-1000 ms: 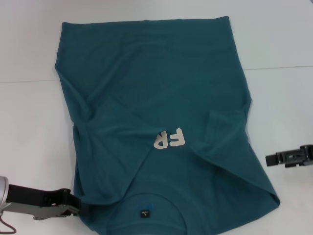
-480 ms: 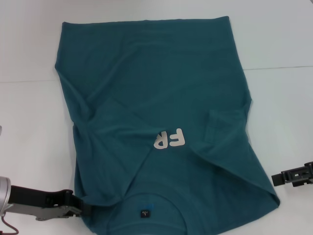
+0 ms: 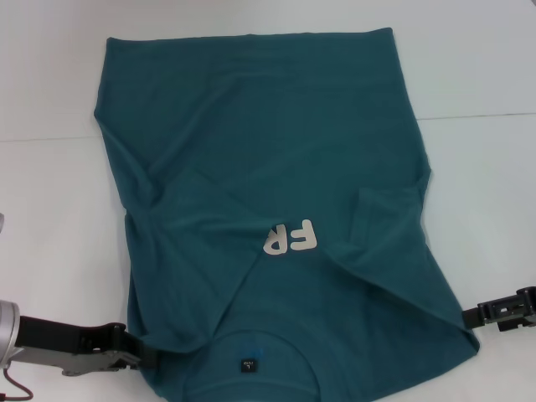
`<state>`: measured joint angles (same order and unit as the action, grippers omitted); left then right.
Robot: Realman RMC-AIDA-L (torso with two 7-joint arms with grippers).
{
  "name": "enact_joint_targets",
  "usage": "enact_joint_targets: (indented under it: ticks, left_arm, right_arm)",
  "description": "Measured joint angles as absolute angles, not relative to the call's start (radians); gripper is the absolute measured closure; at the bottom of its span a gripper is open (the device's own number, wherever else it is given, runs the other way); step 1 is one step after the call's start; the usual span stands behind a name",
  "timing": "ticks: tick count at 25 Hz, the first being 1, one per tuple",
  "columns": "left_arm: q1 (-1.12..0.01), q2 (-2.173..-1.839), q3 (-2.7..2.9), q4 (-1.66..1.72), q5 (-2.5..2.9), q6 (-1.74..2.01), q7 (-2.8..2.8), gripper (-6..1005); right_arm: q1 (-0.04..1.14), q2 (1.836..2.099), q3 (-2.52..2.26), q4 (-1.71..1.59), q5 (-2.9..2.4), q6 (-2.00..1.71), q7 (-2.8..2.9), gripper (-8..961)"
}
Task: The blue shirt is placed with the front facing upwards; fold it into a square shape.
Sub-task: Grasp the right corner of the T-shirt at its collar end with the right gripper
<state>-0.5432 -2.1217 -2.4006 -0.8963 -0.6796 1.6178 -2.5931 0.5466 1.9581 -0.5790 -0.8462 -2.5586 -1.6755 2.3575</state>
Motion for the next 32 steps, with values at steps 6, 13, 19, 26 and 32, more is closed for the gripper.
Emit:
enact_joint_targets:
  ticks: [6, 13, 19, 26, 32]
  left_arm:
    - [-0.547, -2.121, -2.401, -0.896, -0.680, 1.617, -2.592, 919]
    - [-0.549, -2.121, -2.401, -0.895, -0.680, 1.619, -2.591, 919]
    - [-0.549, -2.120, -2.401, -0.896, -0.680, 1.623, -2.589, 918]
    - [-0.549, -2.120, -2.401, -0.896, -0.680, 1.625, -2.589, 918]
    - [-0.551, -2.119, -2.401, -0.896, -0.687, 1.625, -2.589, 918]
  right_arm:
    - [0.552, 1.957, -0.581, -0.808, -2.559, -1.636, 2.350, 28]
    - [0.562, 1.957, -0.583, -0.782, -2.559, -1.619, 2.349, 28]
    - [0.567, 1.959, -0.610, -0.776, -2.559, -1.613, 2.353, 29]
    - [0.576, 1.959, -0.625, -0.776, -2.559, -1.612, 2.361, 28]
    - [0.577, 1.961, -0.639, -0.776, -2.559, -1.605, 2.370, 29]
